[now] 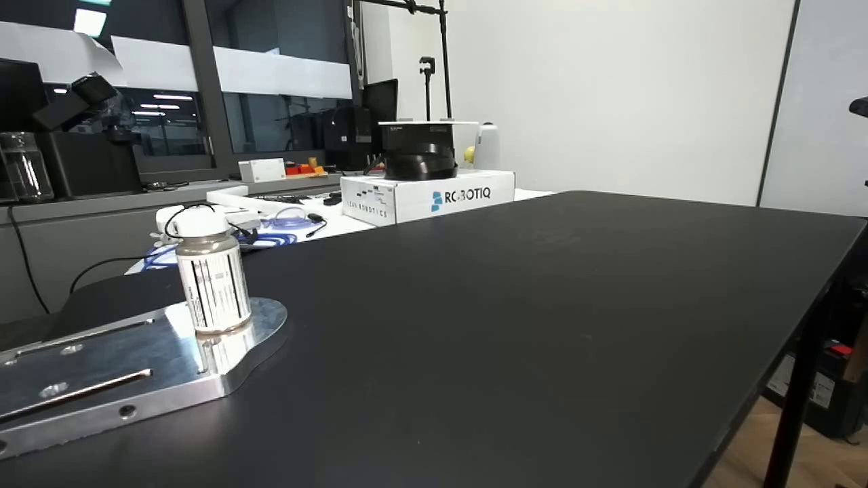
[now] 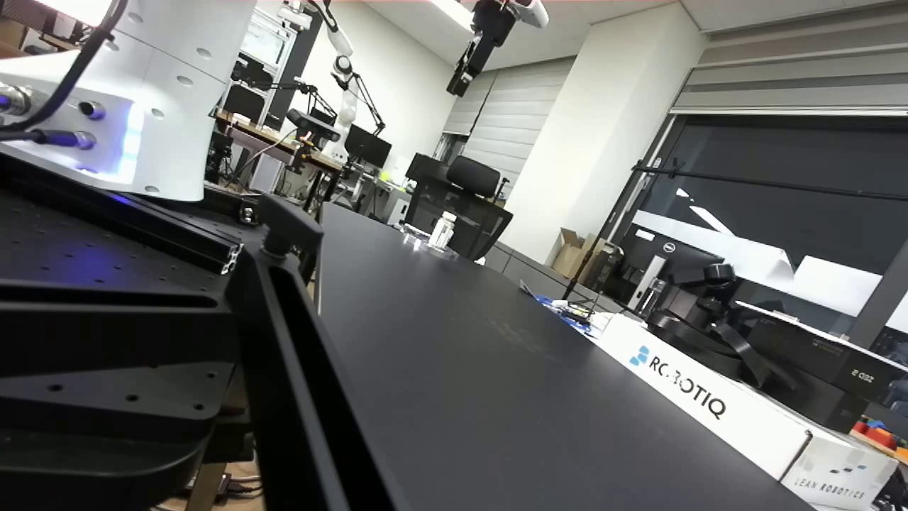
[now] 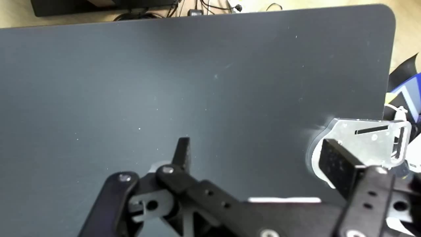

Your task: Pick up the bottle from the metal board and put it on the table.

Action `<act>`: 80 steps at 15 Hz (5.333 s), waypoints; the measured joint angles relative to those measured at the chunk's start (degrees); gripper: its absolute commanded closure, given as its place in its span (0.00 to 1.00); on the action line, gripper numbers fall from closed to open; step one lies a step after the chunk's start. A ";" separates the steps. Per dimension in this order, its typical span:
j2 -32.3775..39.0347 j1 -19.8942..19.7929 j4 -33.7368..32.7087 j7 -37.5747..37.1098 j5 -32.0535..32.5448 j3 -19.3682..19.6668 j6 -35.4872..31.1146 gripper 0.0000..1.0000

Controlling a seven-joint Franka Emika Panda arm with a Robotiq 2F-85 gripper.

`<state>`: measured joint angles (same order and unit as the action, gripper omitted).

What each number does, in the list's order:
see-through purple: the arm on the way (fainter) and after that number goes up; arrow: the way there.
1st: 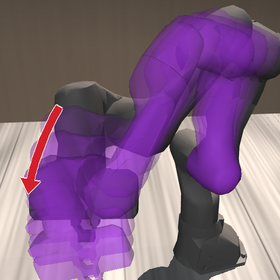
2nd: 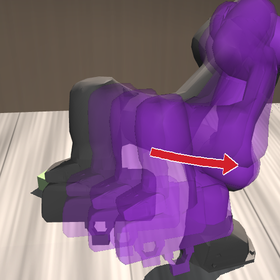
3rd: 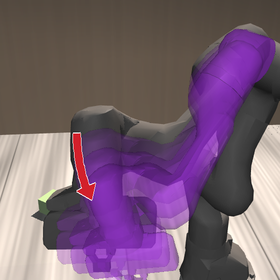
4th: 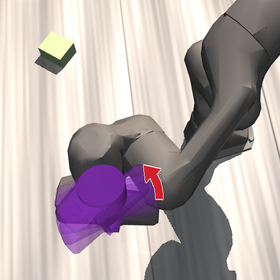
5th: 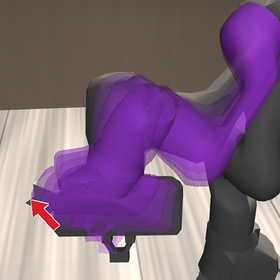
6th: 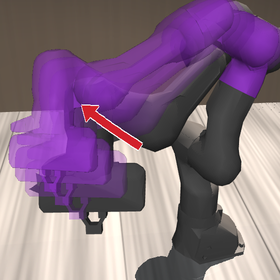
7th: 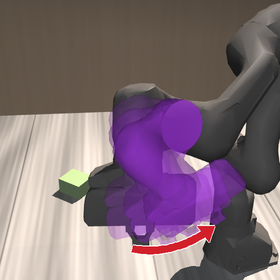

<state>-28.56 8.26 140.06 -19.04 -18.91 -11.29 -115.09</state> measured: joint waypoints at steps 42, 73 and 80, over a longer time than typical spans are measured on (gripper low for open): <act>63.39 19.15 -52.67 -39.87 27.21 1.47 -19.00 0.00; 83.92 29.24 -83.35 -39.54 26.87 6.68 -1.18 0.00; 83.93 29.13 -84.26 -39.54 26.88 6.69 1.71 0.00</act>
<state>55.37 37.39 55.80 -58.58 7.97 -4.60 -113.38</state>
